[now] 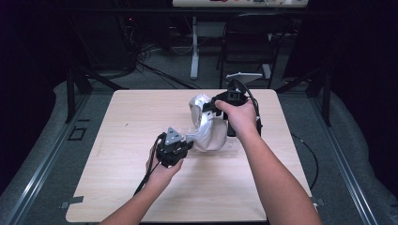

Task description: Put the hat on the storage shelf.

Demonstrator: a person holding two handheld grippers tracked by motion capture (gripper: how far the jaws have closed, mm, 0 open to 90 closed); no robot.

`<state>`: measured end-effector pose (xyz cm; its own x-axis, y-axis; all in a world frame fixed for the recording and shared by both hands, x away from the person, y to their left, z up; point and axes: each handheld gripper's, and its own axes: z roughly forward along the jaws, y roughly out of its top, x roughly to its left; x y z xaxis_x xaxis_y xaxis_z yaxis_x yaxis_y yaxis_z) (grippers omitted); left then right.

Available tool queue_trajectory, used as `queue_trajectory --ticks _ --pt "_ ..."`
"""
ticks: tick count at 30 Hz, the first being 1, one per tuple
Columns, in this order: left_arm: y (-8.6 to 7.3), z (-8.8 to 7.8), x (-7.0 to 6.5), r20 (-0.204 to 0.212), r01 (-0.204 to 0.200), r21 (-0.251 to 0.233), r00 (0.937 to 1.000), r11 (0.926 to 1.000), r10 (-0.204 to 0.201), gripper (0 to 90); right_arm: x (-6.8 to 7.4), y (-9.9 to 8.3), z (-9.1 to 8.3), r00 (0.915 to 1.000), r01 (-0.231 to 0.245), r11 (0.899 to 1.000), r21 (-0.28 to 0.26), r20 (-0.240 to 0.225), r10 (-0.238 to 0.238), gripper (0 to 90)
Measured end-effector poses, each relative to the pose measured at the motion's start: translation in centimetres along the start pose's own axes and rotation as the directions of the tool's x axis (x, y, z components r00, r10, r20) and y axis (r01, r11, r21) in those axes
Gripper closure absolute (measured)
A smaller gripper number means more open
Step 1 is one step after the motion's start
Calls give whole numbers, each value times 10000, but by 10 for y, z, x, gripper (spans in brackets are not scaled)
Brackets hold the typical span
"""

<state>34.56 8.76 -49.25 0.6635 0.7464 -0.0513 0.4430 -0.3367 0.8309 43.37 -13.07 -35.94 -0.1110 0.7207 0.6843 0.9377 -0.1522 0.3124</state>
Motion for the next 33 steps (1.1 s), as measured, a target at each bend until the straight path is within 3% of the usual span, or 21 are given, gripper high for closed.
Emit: queue_trajectory --ticks 13,19,25,28,33 --pt "4 -8 0 351 289 -121 9990 9995 -285 680 -2 1 -4 10000 -18 10000 -67 33 18 788" --pt "3 -24 2 449 483 -580 9979 9971 -458 571 0 0 -10 10000 50 9998 -187 -19 -50 740" --pt "-2 -40 8 289 546 -573 9982 9969 -530 509 -1 -4 -20 9995 221 9993 -306 -212 -227 673" --pt "-6 -49 13 72 511 -652 9987 9966 -508 492 -2 -11 -28 9977 590 9972 -469 -315 -605 604" --pt "-16 -59 22 76 655 -569 9978 9962 -652 456 -8 -23 -44 9897 1363 9839 -1159 -283 -1404 536"
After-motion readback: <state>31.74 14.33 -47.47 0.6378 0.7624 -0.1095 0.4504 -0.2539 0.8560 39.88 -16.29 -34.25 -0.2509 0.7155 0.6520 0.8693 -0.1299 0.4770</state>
